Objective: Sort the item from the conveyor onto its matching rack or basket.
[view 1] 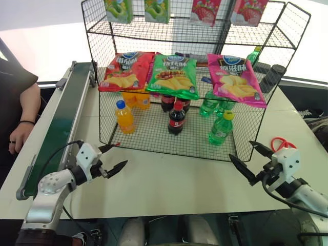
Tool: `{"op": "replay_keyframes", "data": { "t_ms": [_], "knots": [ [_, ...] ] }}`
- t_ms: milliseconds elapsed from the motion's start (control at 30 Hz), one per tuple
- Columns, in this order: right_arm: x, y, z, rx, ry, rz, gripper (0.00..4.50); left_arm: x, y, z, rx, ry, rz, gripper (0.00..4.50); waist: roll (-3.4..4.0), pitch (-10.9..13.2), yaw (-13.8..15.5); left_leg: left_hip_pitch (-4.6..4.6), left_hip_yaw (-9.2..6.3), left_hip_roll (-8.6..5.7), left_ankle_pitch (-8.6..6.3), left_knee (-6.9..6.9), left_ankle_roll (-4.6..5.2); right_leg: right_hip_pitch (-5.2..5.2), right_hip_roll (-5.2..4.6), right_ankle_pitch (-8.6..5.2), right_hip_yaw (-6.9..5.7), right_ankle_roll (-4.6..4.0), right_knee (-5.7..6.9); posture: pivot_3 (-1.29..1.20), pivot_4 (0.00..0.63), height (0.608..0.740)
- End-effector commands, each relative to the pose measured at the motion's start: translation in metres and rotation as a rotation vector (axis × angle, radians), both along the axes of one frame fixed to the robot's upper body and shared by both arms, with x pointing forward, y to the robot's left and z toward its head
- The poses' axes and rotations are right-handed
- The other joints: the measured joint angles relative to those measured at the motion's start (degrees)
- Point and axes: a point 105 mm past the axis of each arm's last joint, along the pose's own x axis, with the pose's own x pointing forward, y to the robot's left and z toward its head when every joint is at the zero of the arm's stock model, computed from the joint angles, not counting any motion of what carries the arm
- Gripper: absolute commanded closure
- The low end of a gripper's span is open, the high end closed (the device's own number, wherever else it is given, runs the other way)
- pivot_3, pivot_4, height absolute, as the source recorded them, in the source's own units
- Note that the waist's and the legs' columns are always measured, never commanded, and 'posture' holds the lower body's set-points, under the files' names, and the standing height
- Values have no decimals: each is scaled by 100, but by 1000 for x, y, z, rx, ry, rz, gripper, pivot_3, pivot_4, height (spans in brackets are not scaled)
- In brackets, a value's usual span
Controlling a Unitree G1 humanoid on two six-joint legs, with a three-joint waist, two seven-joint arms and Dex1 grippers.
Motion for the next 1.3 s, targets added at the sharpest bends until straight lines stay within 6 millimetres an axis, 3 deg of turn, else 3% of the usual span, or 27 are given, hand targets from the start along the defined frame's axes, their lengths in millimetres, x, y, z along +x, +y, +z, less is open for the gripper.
{"op": "replay_keyframes", "data": {
  "t_ms": [33,1300],
  "knots": [
    [0,-2,9,-14,-36,4,51,2,1,11,12,-52,-6,0,0,0,0,0,0,0,0,0,0,0,0,0,0,0,0,0,150,740],
    [8,13,7,-3,-44,28,51,12,-11,12,21,-79,-7,0,0,0,-5,0,0,0,0,-2,0,-1,-2,0,0,0,0,0,150,740]
  ]
}}
